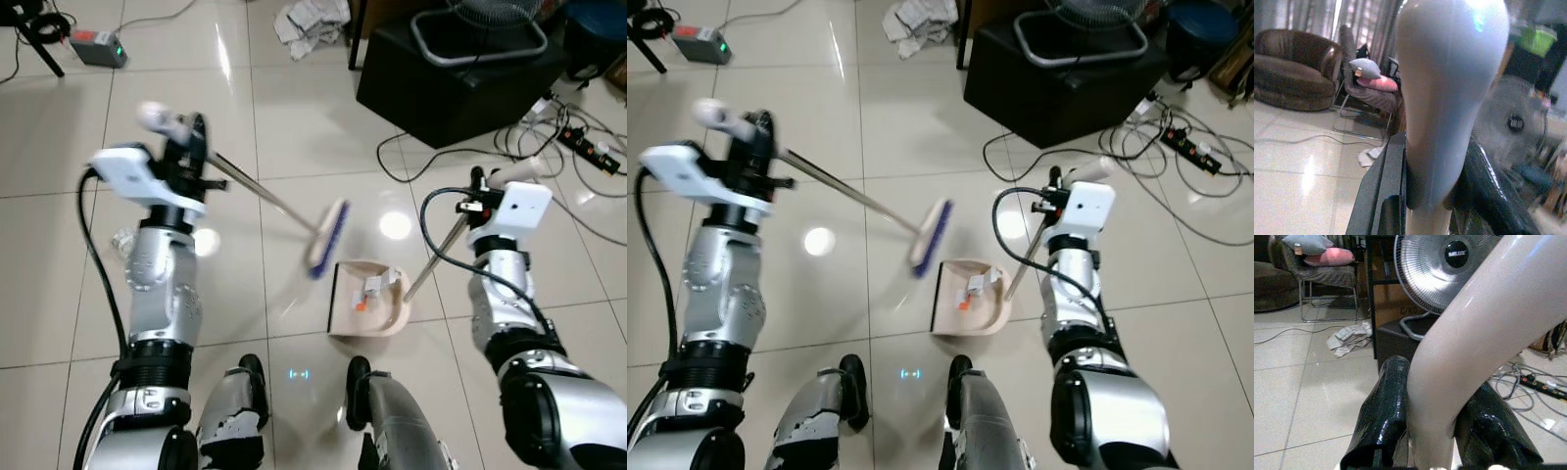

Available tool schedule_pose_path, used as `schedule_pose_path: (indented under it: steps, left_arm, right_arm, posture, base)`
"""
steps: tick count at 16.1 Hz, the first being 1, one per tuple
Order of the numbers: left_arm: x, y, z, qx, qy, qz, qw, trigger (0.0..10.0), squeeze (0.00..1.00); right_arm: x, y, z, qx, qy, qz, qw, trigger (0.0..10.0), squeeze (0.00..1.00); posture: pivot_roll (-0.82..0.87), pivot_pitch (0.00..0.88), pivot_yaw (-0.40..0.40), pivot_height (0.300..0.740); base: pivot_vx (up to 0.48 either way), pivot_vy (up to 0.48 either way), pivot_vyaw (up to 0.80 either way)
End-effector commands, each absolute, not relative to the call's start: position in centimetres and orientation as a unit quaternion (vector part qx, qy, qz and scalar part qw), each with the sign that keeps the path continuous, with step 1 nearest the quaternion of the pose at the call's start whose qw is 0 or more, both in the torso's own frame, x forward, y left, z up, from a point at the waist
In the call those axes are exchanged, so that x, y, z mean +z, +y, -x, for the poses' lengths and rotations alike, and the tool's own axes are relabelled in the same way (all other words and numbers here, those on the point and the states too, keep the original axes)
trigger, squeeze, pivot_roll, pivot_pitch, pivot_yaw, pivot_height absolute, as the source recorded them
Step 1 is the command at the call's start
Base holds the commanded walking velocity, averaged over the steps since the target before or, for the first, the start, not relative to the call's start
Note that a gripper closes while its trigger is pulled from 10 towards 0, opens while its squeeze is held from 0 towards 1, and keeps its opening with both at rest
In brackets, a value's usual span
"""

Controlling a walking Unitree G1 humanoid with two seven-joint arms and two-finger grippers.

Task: Sweep floor

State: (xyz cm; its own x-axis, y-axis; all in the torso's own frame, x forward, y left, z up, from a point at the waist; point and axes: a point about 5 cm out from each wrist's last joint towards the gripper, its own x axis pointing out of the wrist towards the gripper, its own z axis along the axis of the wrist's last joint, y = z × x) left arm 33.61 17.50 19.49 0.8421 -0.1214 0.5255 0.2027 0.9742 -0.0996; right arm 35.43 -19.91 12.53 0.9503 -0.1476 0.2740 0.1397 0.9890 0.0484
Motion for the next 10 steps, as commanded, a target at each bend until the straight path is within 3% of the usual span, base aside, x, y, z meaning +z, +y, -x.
schedule_pose_path:
  steps: [1,4,10]
  left_arm:
    - [18.8,17.8,-33.3,-0.064,-0.262,0.016,0.963,10.0,0.00]
    - [16.6,17.8,-33.0,-0.058,-0.232,-0.053,0.970,10.0,0.00]
    - [13.3,18.0,-32.7,-0.047,-0.177,-0.085,0.979,10.0,0.00]
  right_arm:
    - [11.2,-19.8,-34.9,-0.076,-0.115,-0.026,0.990,10.0,0.00]
    - [10.8,-19.5,-34.7,-0.072,-0.110,-0.026,0.991,10.0,0.00]
    - [10.4,-19.7,-34.5,-0.080,-0.106,-0.029,0.991,10.0,0.00]
  posture:
    - [0.08,0.220,-0.030,0.740]
    - [0.07,0.207,-0.027,0.740]
    - [0.06,0.202,-0.016,0.740]
  base:
    - [0.000,0.000,0.00]
    - [0.000,0.000,0.00]
    - [0.000,0.000,0.00]
